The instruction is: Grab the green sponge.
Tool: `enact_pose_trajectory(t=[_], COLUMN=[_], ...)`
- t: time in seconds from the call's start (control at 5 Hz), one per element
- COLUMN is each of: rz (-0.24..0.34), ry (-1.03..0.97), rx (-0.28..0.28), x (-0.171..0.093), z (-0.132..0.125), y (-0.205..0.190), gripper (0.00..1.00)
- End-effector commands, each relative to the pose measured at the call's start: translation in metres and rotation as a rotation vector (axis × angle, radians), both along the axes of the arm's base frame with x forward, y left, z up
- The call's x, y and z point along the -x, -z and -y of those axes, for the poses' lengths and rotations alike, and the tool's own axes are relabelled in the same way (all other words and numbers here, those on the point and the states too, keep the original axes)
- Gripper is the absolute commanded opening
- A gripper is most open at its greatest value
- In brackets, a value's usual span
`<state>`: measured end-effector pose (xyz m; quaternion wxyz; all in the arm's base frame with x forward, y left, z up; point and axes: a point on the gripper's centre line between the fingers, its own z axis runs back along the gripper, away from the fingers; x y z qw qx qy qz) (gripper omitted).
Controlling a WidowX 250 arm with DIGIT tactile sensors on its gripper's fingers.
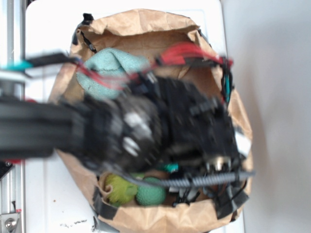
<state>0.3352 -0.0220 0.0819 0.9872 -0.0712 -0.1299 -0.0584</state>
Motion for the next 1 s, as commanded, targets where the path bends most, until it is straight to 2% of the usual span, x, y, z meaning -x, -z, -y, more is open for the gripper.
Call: enact_pose_trajectory(t=[0.0,0.2,0.4,0.6,0.8], rz=[0.141,0.154,0.142,0.101,0.094], ry=[-0.155,-0.214,-0.248,-0.278,-0.293], rx=[-0.052,-0.085,-0.034,-0.029,-0.098], x=[0.065,0.093,0.104,0.098,0.087], z=[-0.040,-0.031,-0.021,-0.019,-0.020], y=[-0.082,-0.125,-0.162,-0.167,-0.147], gripper=[0.00,0.00,0.00,0.00,0.00])
